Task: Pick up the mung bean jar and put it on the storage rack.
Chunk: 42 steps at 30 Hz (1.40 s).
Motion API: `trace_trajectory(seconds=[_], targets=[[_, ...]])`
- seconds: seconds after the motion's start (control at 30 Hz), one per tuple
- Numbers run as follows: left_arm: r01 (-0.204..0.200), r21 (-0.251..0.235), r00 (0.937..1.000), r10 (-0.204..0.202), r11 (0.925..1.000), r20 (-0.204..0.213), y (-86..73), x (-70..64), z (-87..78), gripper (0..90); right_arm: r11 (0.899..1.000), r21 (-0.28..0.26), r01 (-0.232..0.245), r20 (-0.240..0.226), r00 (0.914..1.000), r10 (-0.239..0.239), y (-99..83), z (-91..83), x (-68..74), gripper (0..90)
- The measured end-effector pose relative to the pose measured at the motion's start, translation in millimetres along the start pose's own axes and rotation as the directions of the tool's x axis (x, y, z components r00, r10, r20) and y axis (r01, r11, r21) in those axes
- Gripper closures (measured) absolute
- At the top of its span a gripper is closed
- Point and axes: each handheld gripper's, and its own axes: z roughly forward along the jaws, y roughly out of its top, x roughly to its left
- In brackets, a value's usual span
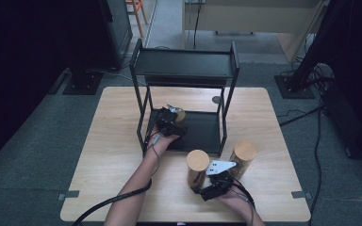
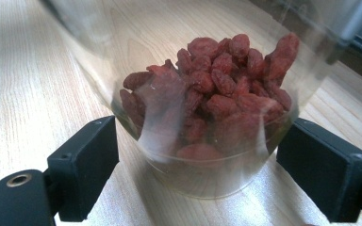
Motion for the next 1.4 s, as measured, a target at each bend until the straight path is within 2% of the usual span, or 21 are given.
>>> trace_trajectory(seconds=[0.17,0.3,0.43,0.63,0.8,1.07,1.17,1.4], targets=[[0.017,0.0,0.9997,-0.017,0.9998,-0.019,-4.4,-2.1,-2.9,11.3,1.0,0.0,0.0,0.0,1.0,0.0,0.0,0.0,0.0,13.3],[0.046,-0.014,0.9989,-0.046,0.9988,-0.007,-9.0,-2.2,-6.6,11.3,1.0,0.0,0.0,0.001,1.0,0.0,0.0,0.0,0.1,13.4],[0.072,-0.005,0.9974,-0.072,0.9974,0.013,-11.9,-3.9,-9.9,11.3,1.0,-0.001,0.001,0.003,1.0,-0.001,0.0,0.0,0.0,13.4],[0.047,-0.011,0.9989,-0.047,0.9988,-0.007,-15.6,-7.6,-18.4,11.4,1.0,-0.001,0.0,0.004,1.0,0.0,0.0,0.0,-0.2,13.4],[0.048,-0.012,0.9988,-0.048,0.9988,0.002,-21.4,-11.6,-24.4,11.3,1.0,-0.001,-0.001,0.007,1.0,0.001,0.0,0.0,-0.1,13.4],[-0.01,-0.017,0.9999,0.009,0.9998,-0.007,-28.6,-18.9,-34.2,11.3,1.0,-0.001,-0.004,0.008,1.0,0.004,0.0,-0.1,0.2,13.4],[-0.007,-0.037,1.0,0.007,0.9993,-0.002,-31.9,-20.9,-37.9,11.3,1.0,-0.002,-0.002,0.008,1.0,0.002,0.0,0.0,0.1,13.4],[-0.017,-0.049,0.9998,0.017,0.9986,0.011,-41.4,-22.7,-45.4,11.3,1.0,-0.002,0.0,0.011,0.9999,0.0,-0.1,0.0,0.1,13.4]])
